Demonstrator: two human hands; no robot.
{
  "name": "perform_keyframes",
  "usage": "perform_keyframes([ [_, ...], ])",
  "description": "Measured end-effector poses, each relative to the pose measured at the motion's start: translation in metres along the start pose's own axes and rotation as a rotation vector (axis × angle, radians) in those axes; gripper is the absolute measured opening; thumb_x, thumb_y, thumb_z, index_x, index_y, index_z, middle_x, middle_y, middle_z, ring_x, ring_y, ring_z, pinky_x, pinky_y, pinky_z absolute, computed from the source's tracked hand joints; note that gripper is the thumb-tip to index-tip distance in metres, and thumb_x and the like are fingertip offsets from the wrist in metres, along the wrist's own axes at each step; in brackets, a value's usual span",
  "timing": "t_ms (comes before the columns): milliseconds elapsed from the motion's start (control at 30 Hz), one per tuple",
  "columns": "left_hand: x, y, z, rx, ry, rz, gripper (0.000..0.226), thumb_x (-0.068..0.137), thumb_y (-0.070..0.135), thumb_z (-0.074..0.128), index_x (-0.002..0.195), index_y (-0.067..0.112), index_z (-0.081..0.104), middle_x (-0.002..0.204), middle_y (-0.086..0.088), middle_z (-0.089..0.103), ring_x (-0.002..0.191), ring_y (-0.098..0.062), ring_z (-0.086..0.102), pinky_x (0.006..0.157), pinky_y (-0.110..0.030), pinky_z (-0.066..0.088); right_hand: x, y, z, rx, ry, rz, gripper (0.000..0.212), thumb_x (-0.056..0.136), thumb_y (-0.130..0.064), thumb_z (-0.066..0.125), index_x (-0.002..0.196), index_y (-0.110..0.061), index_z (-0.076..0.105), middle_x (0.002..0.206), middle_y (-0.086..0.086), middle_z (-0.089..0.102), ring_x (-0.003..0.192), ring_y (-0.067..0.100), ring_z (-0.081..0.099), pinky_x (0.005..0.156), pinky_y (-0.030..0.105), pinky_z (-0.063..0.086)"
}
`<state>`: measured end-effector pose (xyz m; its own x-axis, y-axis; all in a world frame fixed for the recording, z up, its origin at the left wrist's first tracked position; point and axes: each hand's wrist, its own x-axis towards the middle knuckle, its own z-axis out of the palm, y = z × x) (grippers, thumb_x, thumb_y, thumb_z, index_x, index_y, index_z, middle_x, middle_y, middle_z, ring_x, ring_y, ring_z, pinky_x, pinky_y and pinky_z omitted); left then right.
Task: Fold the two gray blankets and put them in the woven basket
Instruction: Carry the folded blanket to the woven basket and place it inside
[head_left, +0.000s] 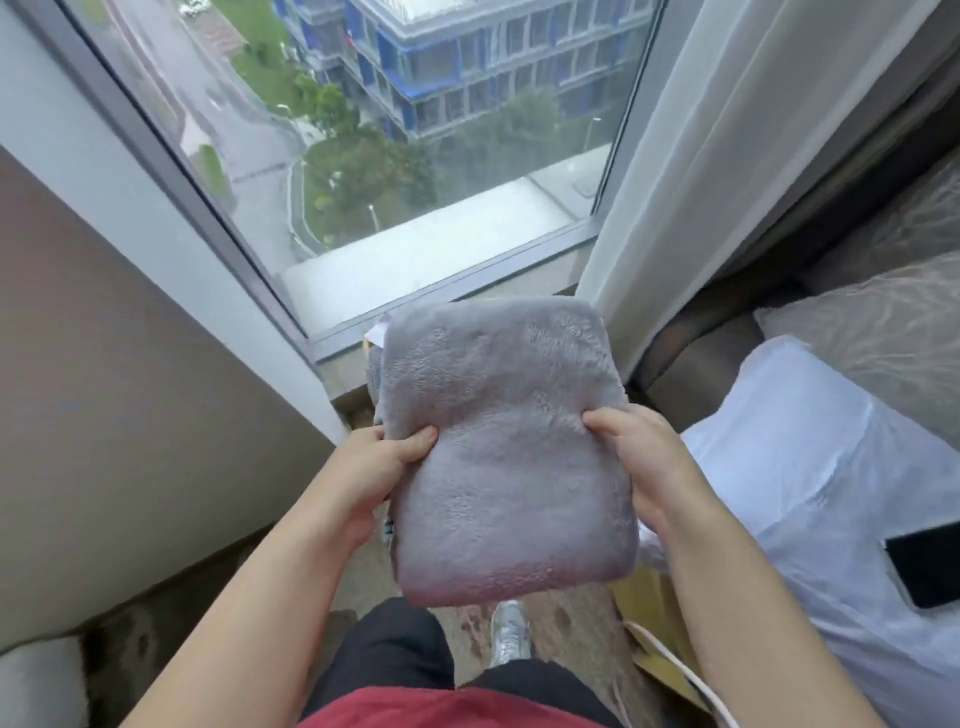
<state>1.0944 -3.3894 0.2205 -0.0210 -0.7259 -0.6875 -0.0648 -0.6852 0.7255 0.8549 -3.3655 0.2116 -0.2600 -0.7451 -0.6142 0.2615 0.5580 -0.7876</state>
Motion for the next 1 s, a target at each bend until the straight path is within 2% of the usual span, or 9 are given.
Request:
perform_keyframes([
  [100, 0.034, 0.015, -0.015, -0.095, 0.068, -0.077, 0.012, 0.083, 0.014, 0.070, 0.093, 0.006, 0.071, 0.074, -0.004, 0.075, 0.062, -0.017, 0.071, 0.050, -0.020, 0.052, 0.039, -0.010, 0.034, -0.041, -0.047, 0.059, 0.023, 0.082, -0.006, 0.060, 0.102, 0.002, 0.067, 0.096, 0.023, 0.072, 0.087, 0.037, 0.070, 0.078, 0.047, 0.056],
  [133, 0.046, 0.021, -0.019, -0.114, 0.082, -0.111, 0.014, 0.083, 0.014, 0.069, 0.094, 0.006, 0.071, 0.076, -0.006, 0.075, 0.062, -0.018, 0.072, 0.047, -0.020, 0.051, 0.051, -0.013, 0.044, -0.054, -0.054, 0.086, 0.022, 0.082, -0.006, 0.060, 0.102, 0.003, 0.067, 0.097, 0.023, 0.072, 0.088, 0.039, 0.070, 0.078, 0.048, 0.056],
  [300, 0.134, 0.056, -0.032, -0.137, 0.094, -0.185, 0.028, 0.080, 0.015, 0.068, 0.104, 0.003, 0.069, 0.090, -0.015, 0.074, 0.078, -0.028, 0.071, 0.067, -0.032, 0.056, 0.117, -0.038, 0.079, -0.122, -0.039, 0.162, 0.022, 0.084, -0.009, 0.061, 0.102, -0.001, 0.068, 0.092, 0.017, 0.074, 0.083, 0.033, 0.072, 0.067, 0.038, 0.059],
  [367, 0.174, 0.072, -0.031, -0.144, 0.056, -0.195, 0.025, 0.080, 0.013, 0.067, 0.102, 0.002, 0.069, 0.083, -0.014, 0.075, 0.068, -0.025, 0.071, 0.058, -0.028, 0.055, 0.147, -0.051, 0.087, -0.158, -0.009, 0.156, 0.022, 0.084, -0.012, 0.062, 0.103, -0.003, 0.068, 0.091, 0.013, 0.075, 0.082, 0.030, 0.073, 0.069, 0.038, 0.059],
  [467, 0.224, 0.097, -0.031, -0.151, 0.009, -0.233, 0.022, 0.078, 0.012, 0.064, 0.098, 0.003, 0.068, 0.065, -0.007, 0.072, 0.051, -0.018, 0.068, 0.041, -0.019, 0.047, 0.192, -0.071, 0.104, -0.218, 0.023, 0.151, 0.025, 0.083, -0.015, 0.064, 0.106, -0.008, 0.067, 0.094, 0.010, 0.075, 0.085, 0.028, 0.072, 0.079, 0.045, 0.058],
  [600, 0.283, 0.115, -0.036, -0.101, 0.049, -0.313, 0.028, 0.076, 0.016, 0.059, 0.102, 0.006, 0.065, 0.085, -0.010, 0.070, 0.069, -0.024, 0.066, 0.056, -0.023, 0.048, 0.248, -0.085, 0.129, -0.300, 0.030, 0.149, 0.026, 0.081, -0.017, 0.065, 0.106, -0.013, 0.065, 0.096, 0.005, 0.074, 0.086, 0.025, 0.072, 0.077, 0.042, 0.059],
  [767, 0.346, 0.102, -0.050, -0.132, 0.130, -0.377, 0.030, 0.074, 0.010, 0.059, 0.101, -0.001, 0.065, 0.091, -0.018, 0.068, 0.069, -0.027, 0.063, 0.056, -0.025, 0.047, 0.325, -0.073, 0.155, -0.378, -0.063, 0.250, 0.024, 0.080, -0.015, 0.064, 0.104, -0.015, 0.068, 0.091, 0.003, 0.076, 0.080, 0.022, 0.073, 0.069, 0.036, 0.058],
  [900, 0.406, 0.062, -0.055, -0.256, 0.248, -0.427, 0.038, 0.065, 0.009, 0.059, 0.101, -0.001, 0.064, 0.095, -0.019, 0.068, 0.078, -0.030, 0.066, 0.064, -0.032, 0.049, 0.404, -0.028, 0.176, -0.417, -0.150, 0.339, 0.027, 0.078, -0.012, 0.064, 0.104, -0.016, 0.069, 0.093, 0.003, 0.076, 0.084, 0.023, 0.073, 0.077, 0.042, 0.058],
  [1000, 0.460, 0.017, -0.053, -0.334, 0.350, -0.434, 0.043, 0.064, 0.009, 0.056, 0.106, 0.001, 0.063, 0.088, -0.016, 0.068, 0.074, -0.029, 0.064, 0.059, -0.030, 0.048, 0.468, 0.025, 0.187, -0.443, -0.165, 0.384, 0.030, 0.075, -0.011, 0.065, 0.105, -0.015, 0.067, 0.097, 0.004, 0.075, 0.089, 0.025, 0.072, 0.084, 0.045, 0.057],
])
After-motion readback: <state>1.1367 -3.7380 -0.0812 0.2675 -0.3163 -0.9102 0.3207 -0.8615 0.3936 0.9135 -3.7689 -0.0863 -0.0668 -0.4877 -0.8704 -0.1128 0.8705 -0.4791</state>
